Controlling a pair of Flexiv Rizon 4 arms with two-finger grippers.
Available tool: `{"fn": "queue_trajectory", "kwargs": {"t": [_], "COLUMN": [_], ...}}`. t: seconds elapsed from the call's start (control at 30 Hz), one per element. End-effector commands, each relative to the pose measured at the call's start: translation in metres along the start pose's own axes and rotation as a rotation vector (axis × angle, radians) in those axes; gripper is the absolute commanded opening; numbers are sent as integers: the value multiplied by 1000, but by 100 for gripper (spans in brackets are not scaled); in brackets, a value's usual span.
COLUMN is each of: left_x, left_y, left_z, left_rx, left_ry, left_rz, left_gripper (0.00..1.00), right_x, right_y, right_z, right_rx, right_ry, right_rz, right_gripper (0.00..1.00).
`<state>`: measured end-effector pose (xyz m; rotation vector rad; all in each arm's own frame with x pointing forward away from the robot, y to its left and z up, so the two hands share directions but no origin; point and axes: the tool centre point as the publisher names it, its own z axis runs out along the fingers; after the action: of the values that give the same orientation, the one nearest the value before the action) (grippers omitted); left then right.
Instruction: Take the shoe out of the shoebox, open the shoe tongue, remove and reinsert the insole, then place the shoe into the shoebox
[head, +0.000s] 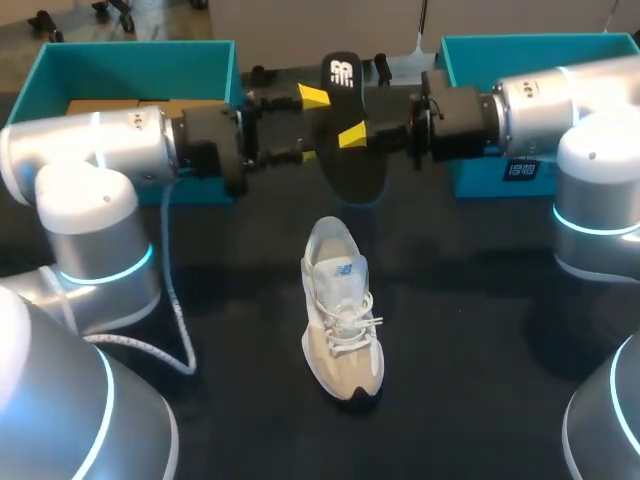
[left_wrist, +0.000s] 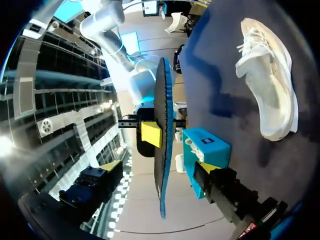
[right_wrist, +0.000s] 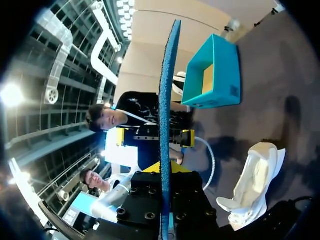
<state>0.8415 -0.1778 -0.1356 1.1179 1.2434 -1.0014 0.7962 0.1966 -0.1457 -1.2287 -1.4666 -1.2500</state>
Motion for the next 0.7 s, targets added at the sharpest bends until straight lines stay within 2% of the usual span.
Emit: {"fn": "queue_trajectory", "kwargs": {"t": [0.03, 0.23, 0.4, 0.53, 0.7], "left_x": [1, 15, 26, 34, 47], "left_y": [-4, -9, -13, -12, -12], "left_z": [-23, -37, -41, -43, -47], "left_rx": [32, 11, 15, -29, -78], "left_ry": [53, 97, 105, 115, 153], "left_rz": [-50, -203, -422, -540, -676], "left_gripper": [100, 100, 100, 100, 100], "right_x": [-5, -3, 1, 3, 2], "right_y": [-4, 3, 6, 6, 7], "right_z": [-9, -17, -23, -24, -22], "right_rx": [-33, -49, -82, -119, -79], "right_ry": [0, -17, 43, 115, 171], "right_rz": [-9, -96, -248, -382, -475], "right_gripper": [0, 0, 0, 0, 0]}}
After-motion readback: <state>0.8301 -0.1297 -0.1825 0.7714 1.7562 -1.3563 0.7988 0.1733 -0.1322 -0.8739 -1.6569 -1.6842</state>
